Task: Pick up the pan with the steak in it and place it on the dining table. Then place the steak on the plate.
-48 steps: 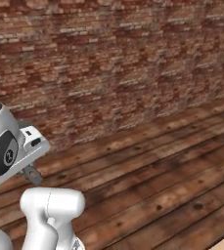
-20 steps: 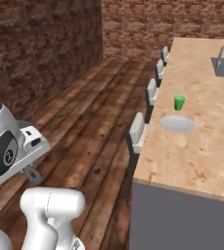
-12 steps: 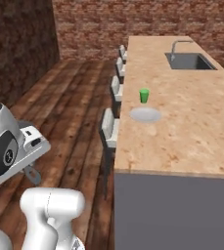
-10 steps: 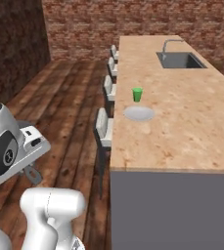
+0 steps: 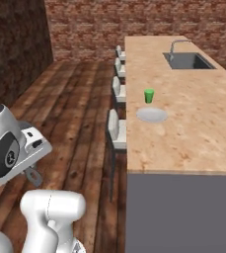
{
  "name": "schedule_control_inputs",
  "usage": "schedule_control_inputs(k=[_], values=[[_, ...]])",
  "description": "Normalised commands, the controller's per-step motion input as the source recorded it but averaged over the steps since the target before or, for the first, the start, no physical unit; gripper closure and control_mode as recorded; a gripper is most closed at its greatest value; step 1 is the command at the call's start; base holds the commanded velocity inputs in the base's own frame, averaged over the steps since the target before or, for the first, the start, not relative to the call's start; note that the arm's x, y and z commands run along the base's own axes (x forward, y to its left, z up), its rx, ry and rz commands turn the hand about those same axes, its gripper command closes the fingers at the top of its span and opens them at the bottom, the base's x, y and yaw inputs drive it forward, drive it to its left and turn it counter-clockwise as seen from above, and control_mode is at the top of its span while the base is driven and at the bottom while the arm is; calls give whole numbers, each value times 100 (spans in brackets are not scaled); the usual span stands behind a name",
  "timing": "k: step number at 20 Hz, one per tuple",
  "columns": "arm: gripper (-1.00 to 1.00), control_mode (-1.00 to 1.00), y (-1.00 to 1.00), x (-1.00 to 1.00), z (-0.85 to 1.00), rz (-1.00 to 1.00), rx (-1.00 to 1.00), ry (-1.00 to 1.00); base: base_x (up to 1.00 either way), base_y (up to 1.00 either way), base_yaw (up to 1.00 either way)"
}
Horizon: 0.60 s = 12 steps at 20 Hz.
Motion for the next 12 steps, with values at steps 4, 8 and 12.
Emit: schedule_control_inputs(k=[4,8,12], values=[[100,100,0,0,0,0,0,0,0,93,7],[100,100,0,0,0,0,0,0,0,68,7],[100,100,0,0,0,0,0,0,1,0,0]])
